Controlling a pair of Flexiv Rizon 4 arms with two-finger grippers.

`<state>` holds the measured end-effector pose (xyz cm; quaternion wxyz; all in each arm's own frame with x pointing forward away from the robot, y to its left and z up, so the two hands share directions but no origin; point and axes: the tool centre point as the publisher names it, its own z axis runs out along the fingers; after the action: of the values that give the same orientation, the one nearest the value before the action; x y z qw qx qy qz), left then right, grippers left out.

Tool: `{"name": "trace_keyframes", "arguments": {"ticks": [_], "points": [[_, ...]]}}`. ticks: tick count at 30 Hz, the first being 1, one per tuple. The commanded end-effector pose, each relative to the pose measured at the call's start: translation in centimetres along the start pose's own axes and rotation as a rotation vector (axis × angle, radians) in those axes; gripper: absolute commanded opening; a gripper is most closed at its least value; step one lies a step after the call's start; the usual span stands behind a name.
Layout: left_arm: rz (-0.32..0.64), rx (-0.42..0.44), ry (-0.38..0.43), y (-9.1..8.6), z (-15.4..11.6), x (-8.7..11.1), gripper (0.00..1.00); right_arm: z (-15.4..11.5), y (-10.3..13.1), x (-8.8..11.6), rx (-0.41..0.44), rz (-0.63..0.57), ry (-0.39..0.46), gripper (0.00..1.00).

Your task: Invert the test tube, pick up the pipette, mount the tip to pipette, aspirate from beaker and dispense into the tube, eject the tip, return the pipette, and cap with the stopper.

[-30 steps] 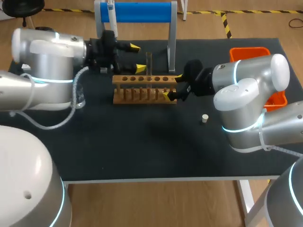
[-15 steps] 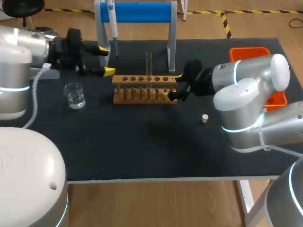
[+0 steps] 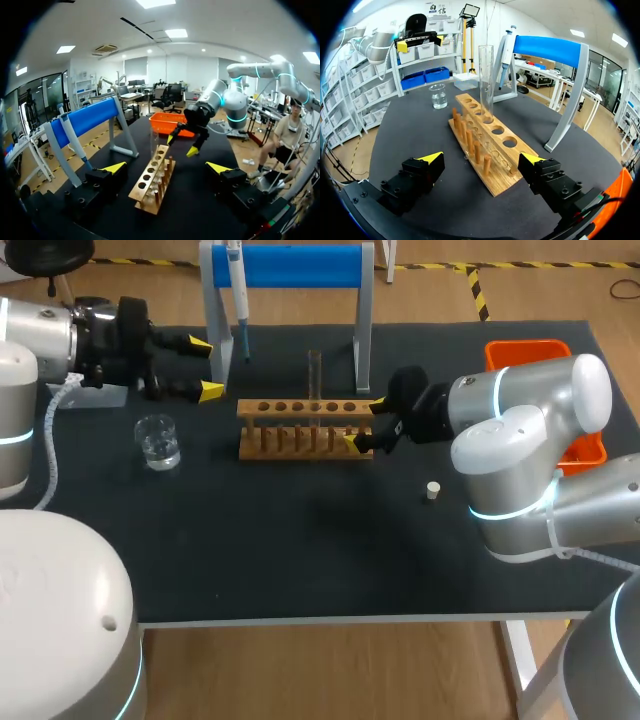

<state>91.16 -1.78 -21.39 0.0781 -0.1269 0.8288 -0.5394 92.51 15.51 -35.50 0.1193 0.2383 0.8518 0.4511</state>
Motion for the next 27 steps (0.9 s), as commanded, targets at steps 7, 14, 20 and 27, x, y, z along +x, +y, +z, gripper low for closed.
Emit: {"name": "trace_keyframes", "arguments": {"ticks": [7,14,20,27], "points": [[-0.164,-0.154,-0.400,6.2,-12.2,-4.1,1.00,0.0,0.0,0.0,0.001,0.000,0.001,1.00],[-0.305,-0.240,-0.626,11.1,-19.1,-5.1,1.00,0.0,0.0,0.0,0.001,0.000,0.001,1.00],[-0.394,-0.265,-0.751,13.9,-21.7,-5.1,1.00,0.0,0.0,0.0,0.001,0.000,0.001,1.00],[-0.440,-0.274,-0.824,15.2,-23.7,-5.1,1.00,0.0,0.0,0.0,0.001,0.000,0.001,1.00]]}}
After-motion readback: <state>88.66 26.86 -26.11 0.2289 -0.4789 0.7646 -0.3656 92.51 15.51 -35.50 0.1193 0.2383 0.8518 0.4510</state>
